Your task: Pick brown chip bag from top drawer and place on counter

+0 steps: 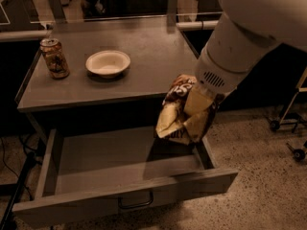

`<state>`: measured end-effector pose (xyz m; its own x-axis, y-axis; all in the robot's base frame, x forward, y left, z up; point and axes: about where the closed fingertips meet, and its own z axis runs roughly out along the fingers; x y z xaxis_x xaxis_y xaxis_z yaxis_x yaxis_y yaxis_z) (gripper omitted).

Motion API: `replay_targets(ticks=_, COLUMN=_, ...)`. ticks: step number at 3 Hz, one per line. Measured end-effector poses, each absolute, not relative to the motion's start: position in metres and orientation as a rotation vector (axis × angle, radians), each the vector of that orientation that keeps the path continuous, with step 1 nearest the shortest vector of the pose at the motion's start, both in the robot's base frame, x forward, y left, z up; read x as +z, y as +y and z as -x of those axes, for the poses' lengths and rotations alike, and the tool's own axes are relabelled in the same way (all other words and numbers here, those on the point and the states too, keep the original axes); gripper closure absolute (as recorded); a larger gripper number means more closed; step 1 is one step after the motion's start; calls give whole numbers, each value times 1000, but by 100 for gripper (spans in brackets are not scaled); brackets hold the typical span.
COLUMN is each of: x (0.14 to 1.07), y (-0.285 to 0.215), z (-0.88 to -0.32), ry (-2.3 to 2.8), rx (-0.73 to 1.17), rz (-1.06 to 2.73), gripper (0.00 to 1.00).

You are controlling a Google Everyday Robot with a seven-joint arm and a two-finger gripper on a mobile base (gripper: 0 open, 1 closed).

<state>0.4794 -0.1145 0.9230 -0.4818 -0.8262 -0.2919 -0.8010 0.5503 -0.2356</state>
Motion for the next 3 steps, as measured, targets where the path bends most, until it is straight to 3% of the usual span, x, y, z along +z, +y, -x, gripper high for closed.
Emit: replay_targets(ticks=3, x=952, y=-119, z=-513, ry=2382, rx=-110, rz=1298, gripper=100)
